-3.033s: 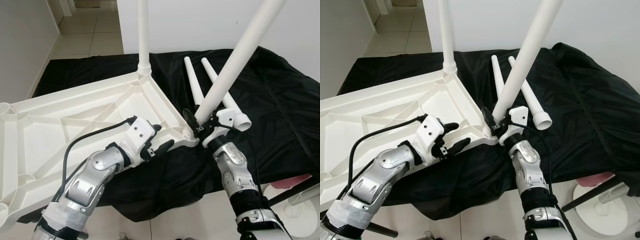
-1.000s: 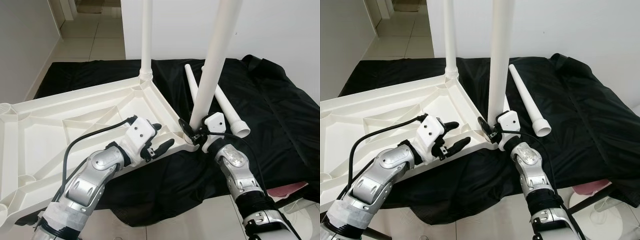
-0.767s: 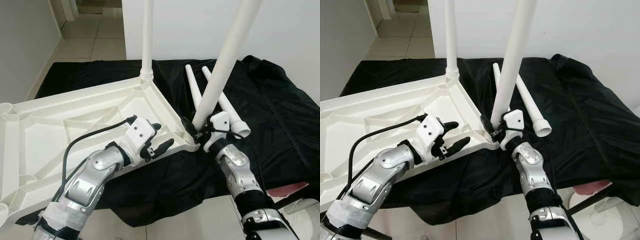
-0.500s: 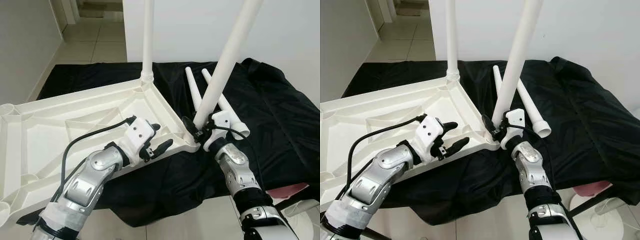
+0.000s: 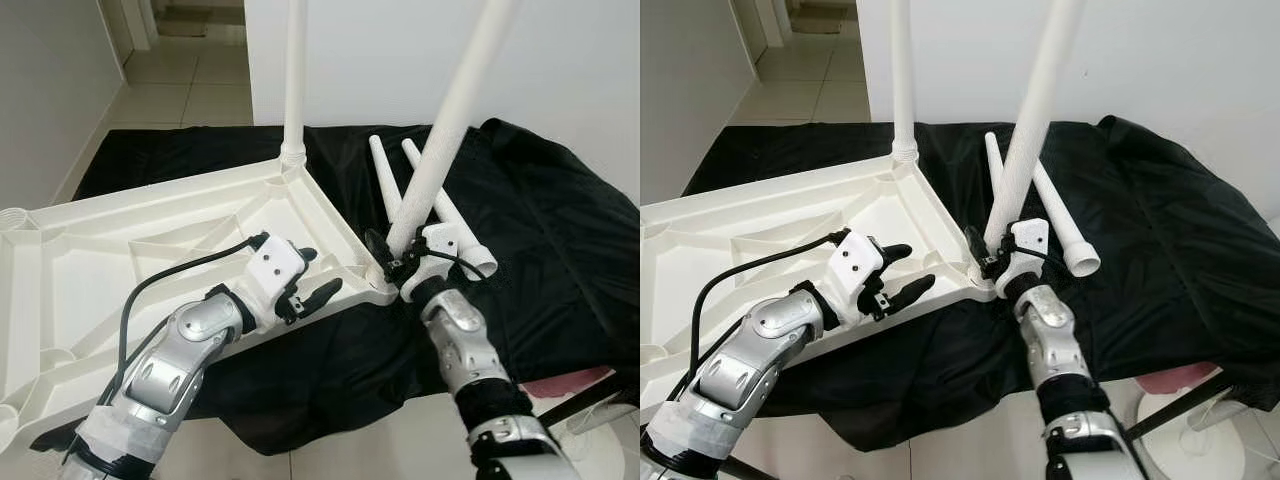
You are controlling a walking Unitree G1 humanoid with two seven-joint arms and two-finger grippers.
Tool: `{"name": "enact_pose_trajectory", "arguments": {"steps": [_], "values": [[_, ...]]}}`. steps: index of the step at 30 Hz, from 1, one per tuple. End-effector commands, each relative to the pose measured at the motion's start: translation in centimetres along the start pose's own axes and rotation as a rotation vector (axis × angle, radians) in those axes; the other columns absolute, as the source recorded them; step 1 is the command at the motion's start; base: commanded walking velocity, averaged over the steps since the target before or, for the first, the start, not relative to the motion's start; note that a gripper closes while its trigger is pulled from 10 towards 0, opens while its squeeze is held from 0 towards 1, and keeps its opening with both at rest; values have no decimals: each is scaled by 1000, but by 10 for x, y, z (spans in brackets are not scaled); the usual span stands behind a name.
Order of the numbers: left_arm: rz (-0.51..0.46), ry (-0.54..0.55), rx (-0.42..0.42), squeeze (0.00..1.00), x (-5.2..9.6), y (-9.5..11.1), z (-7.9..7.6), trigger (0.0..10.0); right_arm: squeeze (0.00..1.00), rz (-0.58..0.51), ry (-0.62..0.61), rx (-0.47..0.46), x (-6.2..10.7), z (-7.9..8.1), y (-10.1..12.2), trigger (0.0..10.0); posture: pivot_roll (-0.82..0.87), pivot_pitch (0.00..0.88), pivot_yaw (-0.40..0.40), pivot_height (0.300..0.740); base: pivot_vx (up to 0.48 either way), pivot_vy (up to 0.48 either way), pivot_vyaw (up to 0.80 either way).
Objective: Building children table
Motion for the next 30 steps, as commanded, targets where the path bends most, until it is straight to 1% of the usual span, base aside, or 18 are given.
{"name": "enact_pose_trajectory", "arguments": {"steps": [1,5,6,7,9,11,13,14,15,16,17,18,22,23,25,27,29,30], "values": [[-1,-28,-9,0,2,0,-2,10000,0,191,-183,-71,26,-24,-50,10000,-7,55,-13,740,0,0,0],[-1,-27,-10,0,3,0,-2,10000,0,128,-251,18,25,-21,-42,10000,-9,57,-14,740,0,0,0],[-1,-27,-8,0,2,0,-2,10000,0,103,-279,57,25,-21,-39,10000,-9,57,-16,740,0,0,0],[-1,-27,-8,0,2,0,-2,10000,0,103,-279,57,25,-21,-39,10000,-9,57,-16,740,0,0,0],[-1,-25,-6,0,2,0,-2,10000,0,66,-343,74,27,-22,-35,10000,-10,58,-18,740,0,0,0],[0,-24,-5,0,2,0,-3,10000,0,14,-376,102,27,-17,-28,10000,-10,58,-18,740,0,0,0],[1,-21,-3,0,1,0,-2,10000,0,-15,-358,114,26,-4,-26,10000,-12,64,-23,740,0,0,0],[1,-21,-3,0,1,0,-2,10000,0,-15,-358,114,26,-4,-26,10000,-12,64,-23,740,0,0,0],[1,-19,2,0,1,0,-2,10000,0,-10,-338,82,26,3,-29,10000,-12,66,-23,740,0,0,0],[0,-18,6,0,1,0,-2,10000,0,-11,-303,88,26,11,-30,10000,-15,69,-21,740,0,0,0],[0,-18,6,0,1,0,-2,10000,0,-11,-303,88,26,11,-30,10000,-15,69,-21,740,0,0,0],[0,-18,9,0,1,0,-2,10000,0,-11,-280,94,25,15,-29,10000,-15,69,-21,740,0,0,0],[-2,-19,9,0,1,1,-1,10000,0,-27,-268,86,25,18,-25,10000,-20,74,-21,740,0,0,0],[1,-17,16,0,0,1,0,10000,0,-49,-260,99,24,19,-19,10000,-24,76,-21,740,0,0,0],[1,-17,16,0,0,1,0,10000,0,-49,-260,99,24,19,-19,10000,-24,76,-21,740,0,0,0],[0,-12,26,0,-1,1,2,10000,0,-89,-219,127,21,24,-5,10000,-27,78,-21,740,0,0,0],[0,-10,30,0,-2,1,3,10000,0,-97,-210,134,19,23,0,10000,-33,78,-25,740,0,0,0],[-4,-6,25,0,-3,2,4,10000,0,-94,-228,136,19,18,2,10000,-33,78,-25,740,0,0,0]]}}
Point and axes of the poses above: a point about 5 cm out from each wrist's last joint towards the gripper, its own x axis pointing back from the gripper into the wrist, its own y axis along the axis of the wrist's last joint, z = x × y, the point moved 3 cm from there along -x, pointing out of the wrist towards the gripper, and after that the axes turned 10 degrees about -x, right-handed, at the moved point
